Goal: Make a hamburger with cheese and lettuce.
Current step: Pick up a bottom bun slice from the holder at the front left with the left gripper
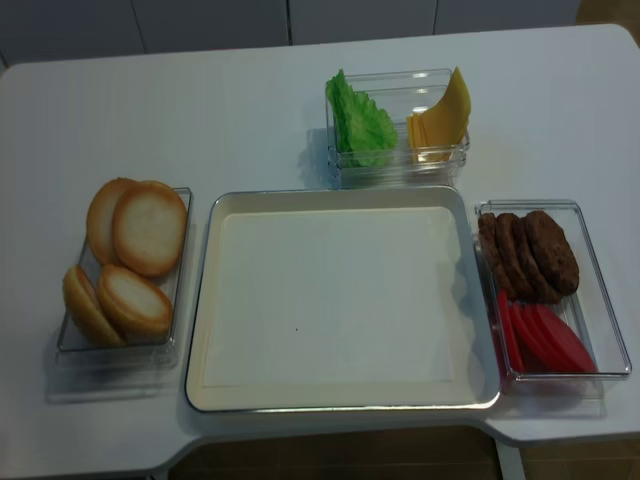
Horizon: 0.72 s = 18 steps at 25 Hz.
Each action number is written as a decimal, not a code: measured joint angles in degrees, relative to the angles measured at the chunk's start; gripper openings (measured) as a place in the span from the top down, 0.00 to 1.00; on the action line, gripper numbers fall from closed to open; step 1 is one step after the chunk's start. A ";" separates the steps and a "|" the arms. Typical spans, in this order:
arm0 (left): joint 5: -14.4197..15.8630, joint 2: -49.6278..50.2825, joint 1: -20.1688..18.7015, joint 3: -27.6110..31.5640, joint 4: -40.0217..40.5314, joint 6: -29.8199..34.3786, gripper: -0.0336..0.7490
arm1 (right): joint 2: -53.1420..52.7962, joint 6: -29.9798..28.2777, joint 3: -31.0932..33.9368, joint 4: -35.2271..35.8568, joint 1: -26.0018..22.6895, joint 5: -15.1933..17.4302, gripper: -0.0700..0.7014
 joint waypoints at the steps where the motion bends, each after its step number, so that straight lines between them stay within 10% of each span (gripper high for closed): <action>1: 0.00 1.81 0.00 -1.37 -0.12 0.00 0.48 | 0.00 0.00 0.00 0.00 0.00 0.00 0.55; 10: -7.75 30.55 0.00 -15.04 -1.95 -0.23 0.48 | 0.00 0.00 0.00 0.00 0.00 0.00 0.55; 18: -8.12 58.44 0.00 -34.94 -3.29 -0.50 0.48 | 0.00 0.00 0.00 0.00 0.00 0.00 0.55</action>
